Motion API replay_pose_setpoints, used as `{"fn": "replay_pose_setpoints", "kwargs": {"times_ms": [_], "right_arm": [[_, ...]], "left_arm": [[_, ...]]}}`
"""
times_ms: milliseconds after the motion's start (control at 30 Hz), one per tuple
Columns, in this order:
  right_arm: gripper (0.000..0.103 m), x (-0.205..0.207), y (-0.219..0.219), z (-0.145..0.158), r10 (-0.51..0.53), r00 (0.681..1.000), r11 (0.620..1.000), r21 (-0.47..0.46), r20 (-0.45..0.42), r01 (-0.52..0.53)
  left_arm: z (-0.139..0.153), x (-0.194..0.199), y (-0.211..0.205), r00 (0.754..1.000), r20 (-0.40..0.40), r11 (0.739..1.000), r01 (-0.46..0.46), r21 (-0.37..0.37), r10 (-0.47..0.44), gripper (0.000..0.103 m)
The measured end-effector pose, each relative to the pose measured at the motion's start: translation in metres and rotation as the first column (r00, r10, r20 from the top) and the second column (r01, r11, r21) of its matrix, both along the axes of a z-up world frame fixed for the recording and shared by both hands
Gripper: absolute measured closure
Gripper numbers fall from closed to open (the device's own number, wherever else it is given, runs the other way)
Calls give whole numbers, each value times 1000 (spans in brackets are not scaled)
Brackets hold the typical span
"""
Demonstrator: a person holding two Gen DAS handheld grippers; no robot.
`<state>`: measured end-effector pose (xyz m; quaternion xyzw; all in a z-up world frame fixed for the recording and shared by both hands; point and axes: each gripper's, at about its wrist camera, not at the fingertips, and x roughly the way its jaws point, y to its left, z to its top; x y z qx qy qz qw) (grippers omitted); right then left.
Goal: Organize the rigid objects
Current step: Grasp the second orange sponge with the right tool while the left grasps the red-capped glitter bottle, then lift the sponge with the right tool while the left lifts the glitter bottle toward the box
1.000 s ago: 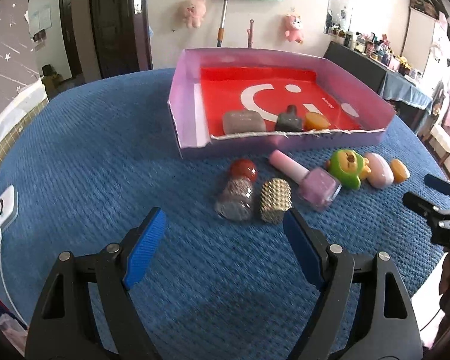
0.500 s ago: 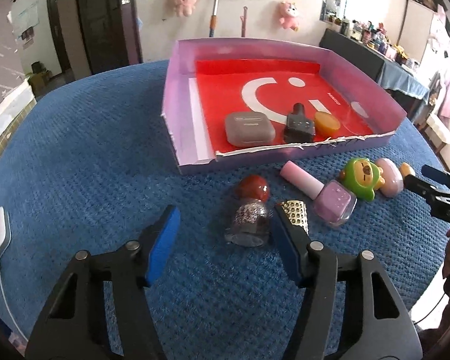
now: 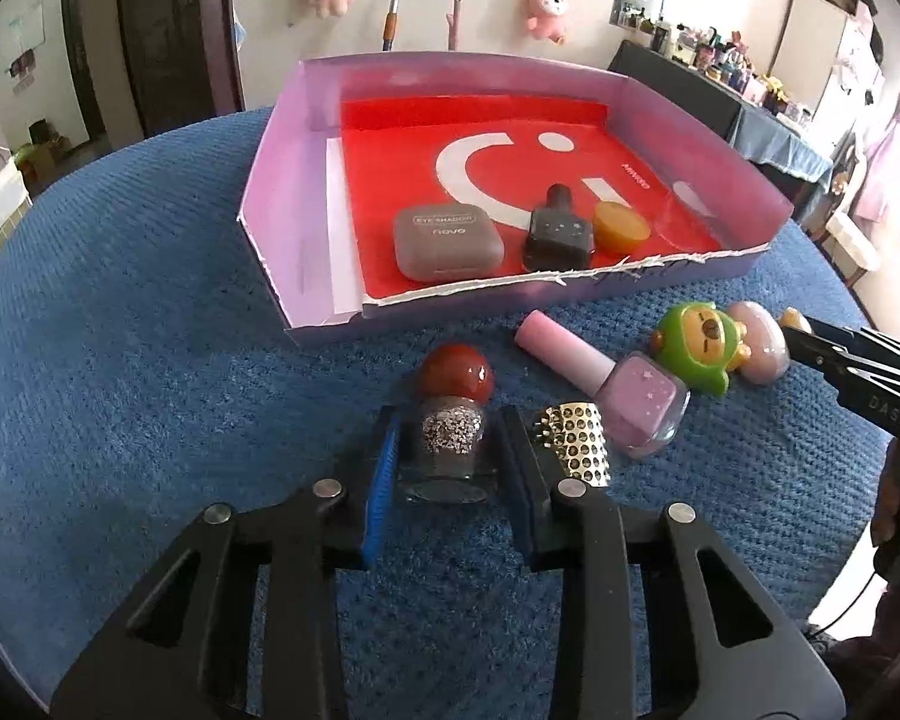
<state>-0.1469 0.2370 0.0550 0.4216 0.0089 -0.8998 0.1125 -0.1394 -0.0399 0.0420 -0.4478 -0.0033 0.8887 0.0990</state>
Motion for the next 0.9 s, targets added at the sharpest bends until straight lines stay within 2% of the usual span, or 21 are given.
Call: {"fn": "replay_pose_setpoints", "kwargs": {"times_ms": [267,600,900], "right_arm": [[63,2,-8,18,23,999,1000,1,-41,-23],[63,4,-10,15,34,999,999,2,-33,-34],[63,6,-11,24,43,997,999,-3,-56,-44]], "left_arm": [[12,3,-1,999,-32,1000,3,16,-3,74],[12,4,2,999,-38,1000,5,16,-5,74],[27,8,4,996,-83,1000,12,20,-10,74]]}}
